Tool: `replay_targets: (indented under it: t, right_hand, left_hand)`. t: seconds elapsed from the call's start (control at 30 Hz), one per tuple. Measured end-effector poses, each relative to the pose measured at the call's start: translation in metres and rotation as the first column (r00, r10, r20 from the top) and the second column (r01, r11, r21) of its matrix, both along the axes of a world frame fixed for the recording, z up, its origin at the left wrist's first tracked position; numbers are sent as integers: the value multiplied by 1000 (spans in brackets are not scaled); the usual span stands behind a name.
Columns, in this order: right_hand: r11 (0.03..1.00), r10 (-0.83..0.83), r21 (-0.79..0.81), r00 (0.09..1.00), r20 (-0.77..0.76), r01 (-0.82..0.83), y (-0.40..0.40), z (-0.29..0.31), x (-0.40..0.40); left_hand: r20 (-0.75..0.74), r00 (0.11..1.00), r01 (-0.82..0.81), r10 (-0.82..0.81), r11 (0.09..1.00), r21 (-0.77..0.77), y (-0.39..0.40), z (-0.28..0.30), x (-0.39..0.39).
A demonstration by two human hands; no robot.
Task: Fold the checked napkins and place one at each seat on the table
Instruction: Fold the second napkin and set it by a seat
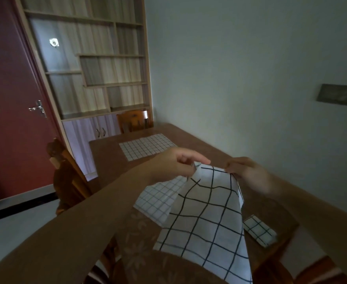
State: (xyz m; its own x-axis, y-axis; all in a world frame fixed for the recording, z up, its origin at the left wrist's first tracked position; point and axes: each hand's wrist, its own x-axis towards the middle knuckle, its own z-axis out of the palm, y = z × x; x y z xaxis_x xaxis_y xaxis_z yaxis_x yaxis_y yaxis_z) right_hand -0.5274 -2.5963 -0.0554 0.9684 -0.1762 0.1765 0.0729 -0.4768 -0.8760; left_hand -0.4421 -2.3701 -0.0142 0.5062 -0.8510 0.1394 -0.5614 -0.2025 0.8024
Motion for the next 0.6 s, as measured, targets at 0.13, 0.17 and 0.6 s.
replay_targets:
  t: [0.13, 0.17, 0.6]
  right_hand:
    - [999, 2, -39, 1000, 16, -1, 9, 5, -3]
    - [999, -10, -51, 1000, 19, 11, 11, 8, -5]
    - [976, 80, -206, 995, 64, -65, 11, 31, -21]
  left_hand:
    - [37, 995, -88, 94, 986, -143, 1, 9, -13]
    - [28, 993, -106, 112, 980, -168, 3, 11, -14]
    - [309, 950, -52, 40, 998, 30, 9, 36, -40]
